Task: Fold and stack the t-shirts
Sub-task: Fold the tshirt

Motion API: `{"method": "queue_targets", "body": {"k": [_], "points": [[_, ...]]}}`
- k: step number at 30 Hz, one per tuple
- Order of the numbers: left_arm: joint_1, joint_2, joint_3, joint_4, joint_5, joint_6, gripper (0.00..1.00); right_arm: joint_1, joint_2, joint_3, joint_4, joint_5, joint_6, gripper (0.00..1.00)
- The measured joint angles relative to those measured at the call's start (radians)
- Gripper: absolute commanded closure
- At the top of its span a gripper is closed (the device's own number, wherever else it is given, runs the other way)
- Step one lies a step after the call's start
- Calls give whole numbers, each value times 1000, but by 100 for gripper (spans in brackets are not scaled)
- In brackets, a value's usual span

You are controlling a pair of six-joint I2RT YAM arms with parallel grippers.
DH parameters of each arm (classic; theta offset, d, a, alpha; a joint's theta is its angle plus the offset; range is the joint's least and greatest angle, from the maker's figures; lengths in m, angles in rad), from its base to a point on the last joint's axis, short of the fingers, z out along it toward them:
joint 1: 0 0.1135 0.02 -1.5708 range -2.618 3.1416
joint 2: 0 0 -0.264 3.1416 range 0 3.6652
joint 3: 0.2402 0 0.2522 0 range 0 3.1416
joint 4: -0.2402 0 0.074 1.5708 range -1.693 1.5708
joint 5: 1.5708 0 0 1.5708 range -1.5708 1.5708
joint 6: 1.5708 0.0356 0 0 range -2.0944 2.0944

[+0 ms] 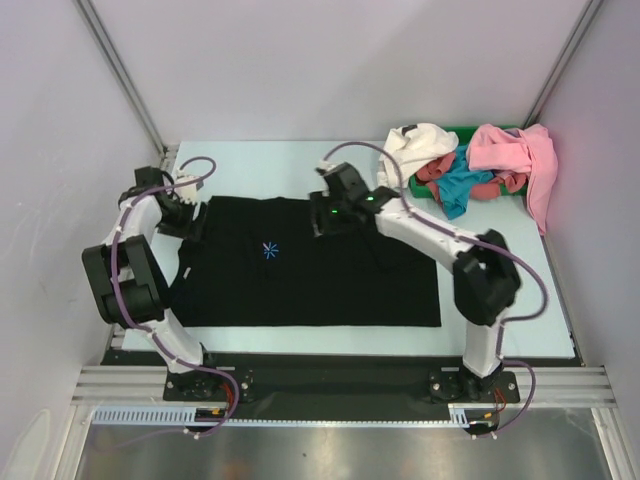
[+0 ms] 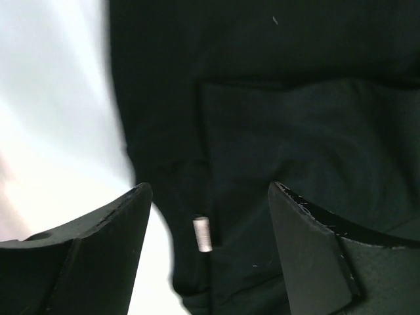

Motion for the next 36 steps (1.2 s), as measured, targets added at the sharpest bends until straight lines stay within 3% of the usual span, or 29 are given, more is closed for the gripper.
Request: {"method": "queue_targets", "body": {"k": [6, 15, 19, 20, 22, 23, 25, 26, 28, 29, 36], "points": [[-1, 20, -55, 51, 18, -39, 27, 79, 309, 273, 179, -218, 73, 50], [-2, 126, -41, 123, 51, -92, 28, 95, 694, 591, 230, -342, 231, 54], [-5, 159, -24, 139, 67, -104, 30, 95, 758, 667, 233, -363, 289, 61], [-6, 164, -22, 144, 69, -107, 32, 95, 760, 670, 233, -361, 295, 68], [-6, 175, -19, 159, 72, -118, 41, 98, 760, 670, 232, -358, 308, 76], [-6, 180, -15, 161, 72, -122, 46, 99, 760, 670, 232, -357, 315, 87], [-6, 194, -3, 171, 83, -137, 60, 101, 760, 670, 231, -358, 321, 100], [-6, 199, 1, 174, 89, -142, 66, 101, 760, 670, 231, -356, 324, 100], [-6, 206, 5, 183, 95, -158, 94, 100, 760, 669, 230, -350, 334, 100], [-6, 207, 5, 184, 98, -164, 100, 97, 760, 668, 230, -348, 335, 100], [-8, 207, 4, 189, 79, -168, 100, 61, 710, 546, 261, -325, 336, 100]]}}
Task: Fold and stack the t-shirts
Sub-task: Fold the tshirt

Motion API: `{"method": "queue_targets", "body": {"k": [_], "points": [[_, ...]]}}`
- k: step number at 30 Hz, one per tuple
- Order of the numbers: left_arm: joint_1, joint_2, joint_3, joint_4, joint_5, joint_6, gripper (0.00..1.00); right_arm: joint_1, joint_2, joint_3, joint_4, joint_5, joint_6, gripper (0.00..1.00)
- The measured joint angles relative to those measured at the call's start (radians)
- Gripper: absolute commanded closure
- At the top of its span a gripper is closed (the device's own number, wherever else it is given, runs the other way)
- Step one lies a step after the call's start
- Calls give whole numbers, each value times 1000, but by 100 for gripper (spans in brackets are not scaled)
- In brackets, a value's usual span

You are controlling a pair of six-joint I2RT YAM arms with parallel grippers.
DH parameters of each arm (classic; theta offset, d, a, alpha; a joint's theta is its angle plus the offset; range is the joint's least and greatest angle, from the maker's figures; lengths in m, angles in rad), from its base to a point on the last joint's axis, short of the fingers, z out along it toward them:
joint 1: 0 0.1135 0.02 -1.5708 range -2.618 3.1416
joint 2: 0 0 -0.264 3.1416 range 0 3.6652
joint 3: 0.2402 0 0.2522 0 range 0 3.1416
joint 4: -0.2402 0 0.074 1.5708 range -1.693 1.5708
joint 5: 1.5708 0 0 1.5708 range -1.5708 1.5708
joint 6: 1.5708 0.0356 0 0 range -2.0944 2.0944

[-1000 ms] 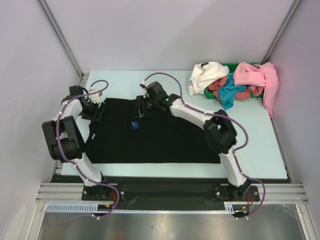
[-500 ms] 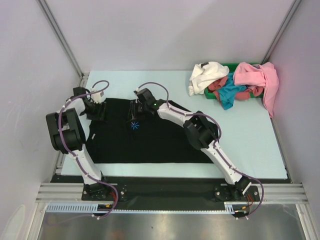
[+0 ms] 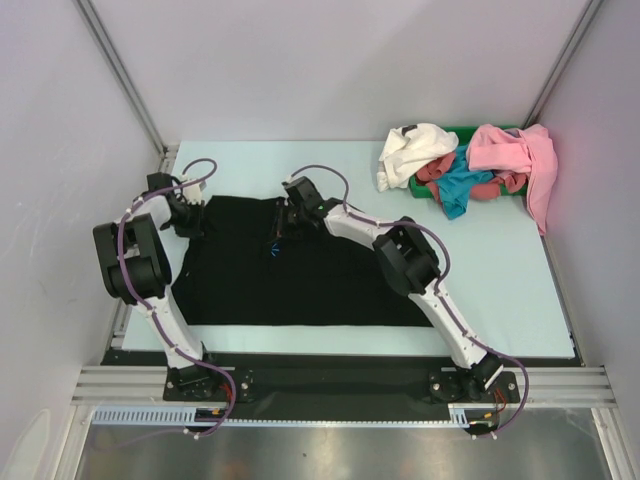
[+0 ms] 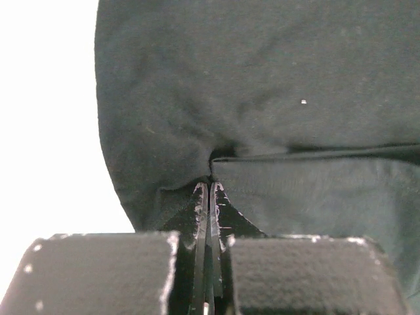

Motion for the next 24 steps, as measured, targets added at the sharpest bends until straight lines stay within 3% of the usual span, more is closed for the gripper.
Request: {"method": "queue_targets", "body": {"k": [7, 10, 11, 12, 13, 15, 19, 24], "points": [[-4, -3, -8, 16, -29, -2, 100, -28, -46, -46, 5, 19, -29, 100], [-6, -3, -8, 16, -34, -1, 100, -25, -46, -46, 5, 21, -26, 68], [-6, -4, -8, 15, -36, 0, 99, -24, -46, -46, 5, 23, -25, 62], [-6, -4, -8, 15, -37, 3, 78, -24, -46, -46, 5, 26, -29, 57], [-6, -5, -8, 12, -35, 15, 63, -25, -46, -46, 5, 27, -29, 52], [-6, -5, -4, -3, -23, 30, 44, -28, -50, -45, 8, 27, -32, 51], [-6, -27, 10, -50, -23, 54, 35, -39, -93, -68, -30, 80, -72, 53], [-6, -96, 40, -74, -19, 76, 28, -75, -280, -204, -140, 251, -167, 61]]}}
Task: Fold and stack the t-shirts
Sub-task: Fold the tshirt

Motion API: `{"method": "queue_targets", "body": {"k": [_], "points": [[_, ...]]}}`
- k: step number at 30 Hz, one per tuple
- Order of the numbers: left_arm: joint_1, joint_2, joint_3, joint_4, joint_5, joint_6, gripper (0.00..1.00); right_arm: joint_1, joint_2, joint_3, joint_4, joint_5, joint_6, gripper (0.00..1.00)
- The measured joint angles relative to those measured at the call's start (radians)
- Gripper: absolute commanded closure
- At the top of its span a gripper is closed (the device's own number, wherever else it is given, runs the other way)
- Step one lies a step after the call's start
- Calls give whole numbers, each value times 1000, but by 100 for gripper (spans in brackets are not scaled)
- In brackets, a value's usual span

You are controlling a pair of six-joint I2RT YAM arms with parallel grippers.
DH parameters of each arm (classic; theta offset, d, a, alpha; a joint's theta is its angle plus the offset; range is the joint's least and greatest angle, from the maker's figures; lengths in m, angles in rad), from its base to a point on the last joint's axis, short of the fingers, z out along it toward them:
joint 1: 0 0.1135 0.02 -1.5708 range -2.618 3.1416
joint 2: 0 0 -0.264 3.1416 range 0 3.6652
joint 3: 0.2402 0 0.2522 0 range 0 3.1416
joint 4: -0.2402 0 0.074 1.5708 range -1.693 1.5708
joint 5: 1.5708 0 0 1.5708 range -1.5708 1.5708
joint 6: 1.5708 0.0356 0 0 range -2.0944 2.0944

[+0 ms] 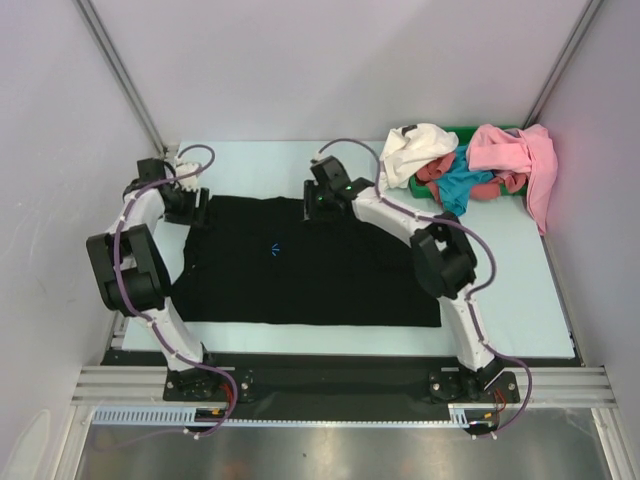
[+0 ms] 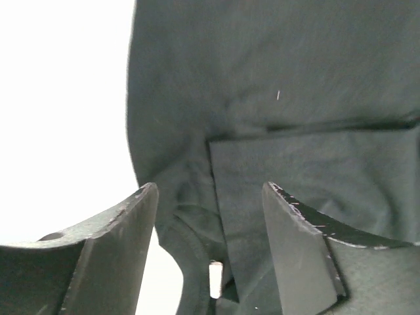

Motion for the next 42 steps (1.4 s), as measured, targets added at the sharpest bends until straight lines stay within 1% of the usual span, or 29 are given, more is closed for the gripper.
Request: {"method": "queue_targets", "body": {"k": [3, 6, 9, 12, 16, 18, 20, 26, 29, 31, 33, 34, 35, 36, 37, 39, 40, 41, 42], "points": [[0, -21, 52, 23, 3, -19, 28, -35, -109, -53, -78, 119, -52, 63], [-3, 17, 149, 61, 0, -74, 28, -68, -194, -130, -132, 209, -98, 58], [-11, 125, 285, 87, 2, -136, 27, -91, -243, -219, -189, 268, -140, 56], [-26, 270, 417, 95, -3, -181, 26, -89, -248, -277, -246, 285, -169, 54], [-57, 442, 560, 42, -24, -208, 24, -83, -248, -319, -307, 297, -192, 55], [-70, 500, 610, 8, -31, -211, 24, -81, -248, -330, -327, 309, -195, 56], [-79, 530, 643, -13, -42, -212, 24, -81, -248, -333, -349, 325, -196, 57], [-85, 536, 684, -40, -64, -217, 23, -90, -248, -335, -378, 378, -215, 60], [-84, 552, 703, -55, -64, -217, 25, -106, -248, -352, -375, 377, -235, 63], [-84, 561, 704, -64, -60, -215, 27, -121, -247, -371, -375, 373, -245, 68], [-84, 562, 705, -69, -45, -217, 32, -131, -245, -385, -375, 370, -249, 73], [-84, 562, 705, -72, -42, -216, 42, -136, -244, -391, -374, 370, -254, 76], [-84, 562, 705, -74, -37, -218, 48, -142, -244, -397, -373, 368, -256, 78], [-83, 562, 705, -82, -26, -219, 57, -147, -244, -401, -374, 368, -259, 84], [-83, 563, 705, -90, -21, -220, 75, -151, -244, -403, -373, 368, -262, 86], [-84, 566, 706, -108, 0, -226, 89, -156, -244, -405, -372, 370, -266, 93], [-84, 569, 706, -114, 11, -221, 100, -156, -244, -405, -372, 373, -269, 95], [-83, 569, 706, -118, 25, -224, 100, -156, -244, -405, -370, 377, -272, 95], [-83, 569, 706, -122, 37, -219, 100, -156, -244, -404, -370, 381, -274, 93]]}}
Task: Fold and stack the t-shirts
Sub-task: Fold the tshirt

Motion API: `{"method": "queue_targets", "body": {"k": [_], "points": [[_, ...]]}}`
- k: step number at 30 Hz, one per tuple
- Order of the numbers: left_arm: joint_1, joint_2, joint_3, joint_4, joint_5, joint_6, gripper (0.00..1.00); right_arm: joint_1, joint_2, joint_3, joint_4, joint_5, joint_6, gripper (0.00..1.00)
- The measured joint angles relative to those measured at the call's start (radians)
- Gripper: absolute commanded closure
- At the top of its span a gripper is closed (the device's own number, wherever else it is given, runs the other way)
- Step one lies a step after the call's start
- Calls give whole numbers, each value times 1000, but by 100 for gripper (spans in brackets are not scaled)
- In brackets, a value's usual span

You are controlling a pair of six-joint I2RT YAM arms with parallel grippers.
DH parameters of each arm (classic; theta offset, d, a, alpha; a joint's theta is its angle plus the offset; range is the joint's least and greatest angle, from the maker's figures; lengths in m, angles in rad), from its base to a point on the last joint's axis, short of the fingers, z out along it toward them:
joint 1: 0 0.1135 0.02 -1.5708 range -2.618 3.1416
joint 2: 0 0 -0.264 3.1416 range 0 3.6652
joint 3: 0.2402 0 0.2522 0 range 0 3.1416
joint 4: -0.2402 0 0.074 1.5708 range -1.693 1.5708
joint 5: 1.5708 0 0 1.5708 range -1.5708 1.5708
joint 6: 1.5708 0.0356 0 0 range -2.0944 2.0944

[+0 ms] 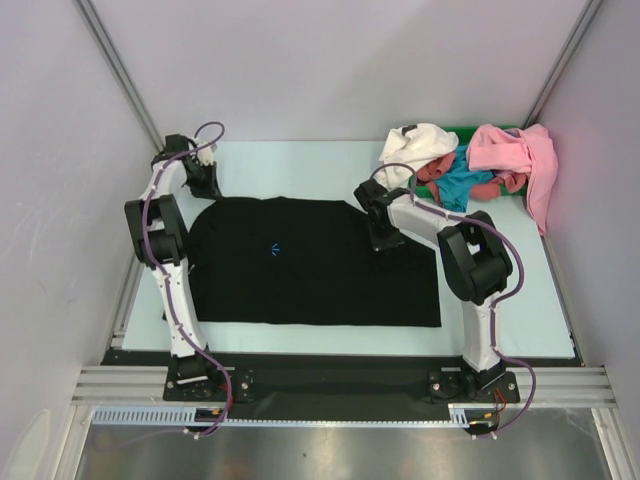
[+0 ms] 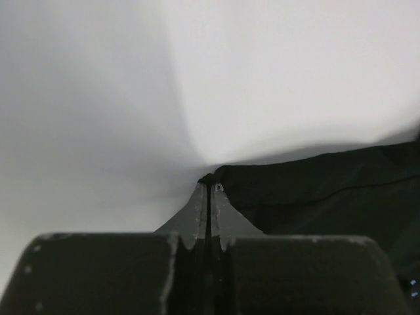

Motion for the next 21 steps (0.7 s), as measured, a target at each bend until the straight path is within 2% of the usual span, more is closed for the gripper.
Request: {"method": "queue_targets", "body": {"k": [2, 3, 6, 14, 21], "points": [[0, -1, -4, 2, 24, 3, 100, 0, 0, 0, 0, 3, -4, 83], [0, -7, -18, 10, 36, 3, 100, 0, 0, 0, -1, 3, -5, 72], [0, -37, -71, 21, 68, 3, 100, 7, -8, 0, -1, -11, -15, 60], [0, -127, -132, 41, 95, 4, 100, 84, -47, -1, 17, -53, -43, 60], [0, -150, -132, 58, 94, 13, 100, 56, -47, -64, 19, -54, -51, 65]]}}
